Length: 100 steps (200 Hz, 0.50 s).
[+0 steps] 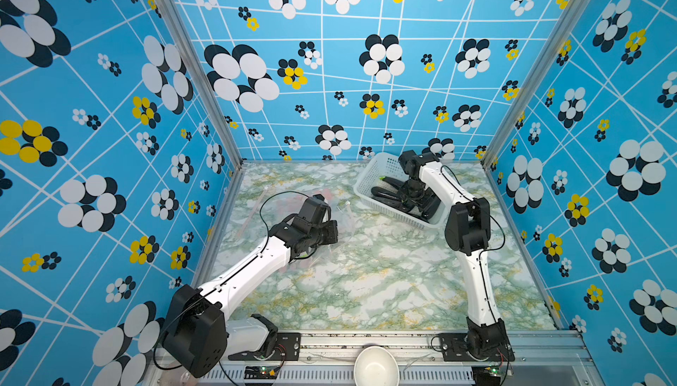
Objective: Place the eggplant in a zip-top bag and seal the zipper
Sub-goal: Pick up the eggplant from the basket.
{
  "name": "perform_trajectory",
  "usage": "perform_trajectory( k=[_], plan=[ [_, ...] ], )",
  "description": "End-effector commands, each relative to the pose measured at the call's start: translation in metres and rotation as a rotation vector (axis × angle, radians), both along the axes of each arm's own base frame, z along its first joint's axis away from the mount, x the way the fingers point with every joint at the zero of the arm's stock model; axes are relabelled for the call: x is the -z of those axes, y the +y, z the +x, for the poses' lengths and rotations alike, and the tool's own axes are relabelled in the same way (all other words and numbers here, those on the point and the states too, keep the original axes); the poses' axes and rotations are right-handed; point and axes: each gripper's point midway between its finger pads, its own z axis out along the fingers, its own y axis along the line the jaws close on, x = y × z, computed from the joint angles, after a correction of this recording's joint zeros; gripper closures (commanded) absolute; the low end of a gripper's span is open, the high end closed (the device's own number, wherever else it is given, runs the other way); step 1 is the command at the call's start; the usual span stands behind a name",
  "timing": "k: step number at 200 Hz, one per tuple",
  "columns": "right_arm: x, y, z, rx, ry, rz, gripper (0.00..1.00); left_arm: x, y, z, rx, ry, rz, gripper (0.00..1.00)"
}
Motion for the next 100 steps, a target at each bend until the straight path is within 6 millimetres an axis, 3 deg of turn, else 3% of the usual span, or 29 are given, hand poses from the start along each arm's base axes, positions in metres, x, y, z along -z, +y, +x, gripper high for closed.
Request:
perform_trajectory(
  k=[1, 34, 53, 100],
  plan=[
    [0.010, 0.004, -0.002, -0.001, 0.019, 0.029, 0.19, -0.011, -0.008, 0.006, 0.008, -0.028, -0.021, 1.00],
    [0.027, 0.007, -0.001, 0.007, 0.037, 0.051, 0.21, -0.011, -0.010, 0.007, 0.010, -0.028, -0.024, 1.00],
    [0.032, 0.009, -0.001, 0.010, 0.043, 0.057, 0.30, -0.011, -0.010, 0.007, 0.011, -0.028, -0.024, 1.00],
    [0.004, 0.009, 0.010, 0.002, -0.044, 0.061, 0.52, -0.016, -0.011, 0.008, 0.016, -0.044, -0.019, 1.00]
  ],
)
